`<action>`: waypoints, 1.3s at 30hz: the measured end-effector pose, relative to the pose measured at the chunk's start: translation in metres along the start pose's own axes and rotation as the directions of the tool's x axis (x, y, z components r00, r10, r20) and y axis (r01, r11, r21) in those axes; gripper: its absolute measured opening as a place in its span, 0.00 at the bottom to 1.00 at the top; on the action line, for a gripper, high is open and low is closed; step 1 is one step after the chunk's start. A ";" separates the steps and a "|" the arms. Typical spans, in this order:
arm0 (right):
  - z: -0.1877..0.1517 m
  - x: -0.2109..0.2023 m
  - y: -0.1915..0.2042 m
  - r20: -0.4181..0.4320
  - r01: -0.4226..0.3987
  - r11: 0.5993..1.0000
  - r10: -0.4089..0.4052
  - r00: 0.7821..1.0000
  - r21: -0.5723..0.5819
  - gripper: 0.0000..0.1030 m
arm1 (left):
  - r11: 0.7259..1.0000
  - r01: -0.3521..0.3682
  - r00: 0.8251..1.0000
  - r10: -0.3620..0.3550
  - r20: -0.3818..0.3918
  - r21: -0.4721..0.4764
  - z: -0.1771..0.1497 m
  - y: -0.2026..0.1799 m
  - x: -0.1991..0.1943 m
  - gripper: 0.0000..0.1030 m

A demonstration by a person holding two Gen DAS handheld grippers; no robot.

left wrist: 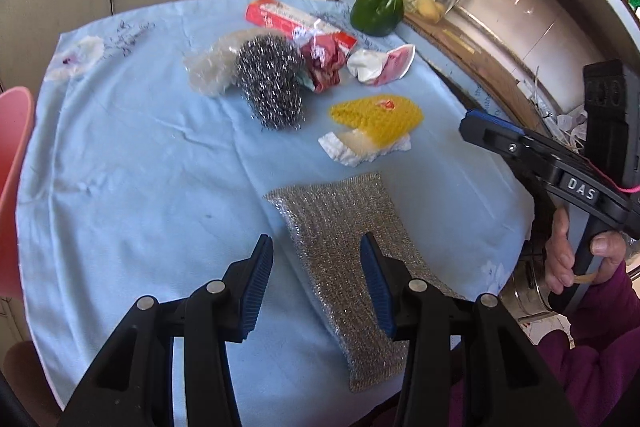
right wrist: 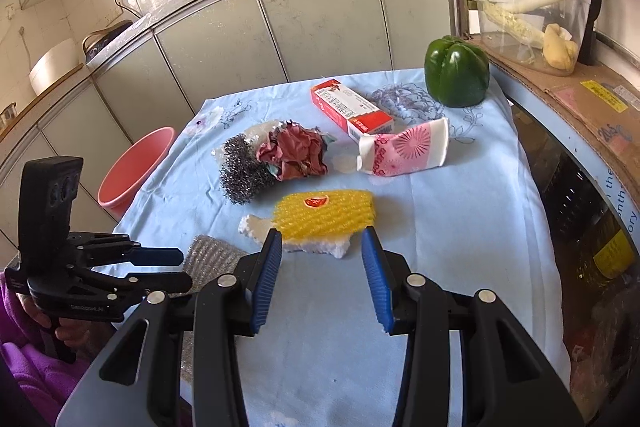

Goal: Collect trash
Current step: 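Grasp the silver mesh pad with the left gripper and lift it, then carry the mesh pad toward the bucket while the right gripper grasps the yellow sponge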

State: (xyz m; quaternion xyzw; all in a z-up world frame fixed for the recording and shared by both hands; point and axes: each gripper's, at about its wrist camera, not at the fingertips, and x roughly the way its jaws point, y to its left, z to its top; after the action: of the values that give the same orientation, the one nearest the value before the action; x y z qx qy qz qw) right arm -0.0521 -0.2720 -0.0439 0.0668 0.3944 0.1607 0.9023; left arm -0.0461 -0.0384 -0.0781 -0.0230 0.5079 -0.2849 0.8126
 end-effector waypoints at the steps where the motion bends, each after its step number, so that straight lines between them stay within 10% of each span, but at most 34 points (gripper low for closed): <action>1: -0.001 0.001 -0.003 -0.003 0.004 1.000 -0.004 1.000 0.004 0.41 | 1.000 0.002 1.000 -0.002 -0.006 0.000 0.000 -0.001 0.003 0.43; 9: 0.000 0.011 -0.015 -0.013 0.002 0.999 -0.001 1.000 0.035 0.41 | 0.999 0.044 0.999 -0.043 0.033 -0.028 0.003 -0.001 0.005 0.06; 31: 0.017 0.061 -0.012 -0.092 0.045 0.999 -0.042 0.995 0.027 0.40 | 0.987 -0.099 0.943 0.133 0.305 -0.124 0.008 0.033 -0.090 0.05; 39: 0.014 0.043 0.004 -0.052 0.047 0.999 -0.048 0.998 -0.013 0.12 | 0.986 -0.115 0.922 0.150 0.356 -0.120 0.005 0.033 -0.103 0.05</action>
State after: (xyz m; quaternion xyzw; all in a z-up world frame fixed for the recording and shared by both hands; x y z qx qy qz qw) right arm -0.0150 -0.2536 -0.0629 0.0480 0.4183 0.1430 0.8957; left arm -0.0602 0.0382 -0.0029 -0.0803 0.3622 -0.1952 0.9079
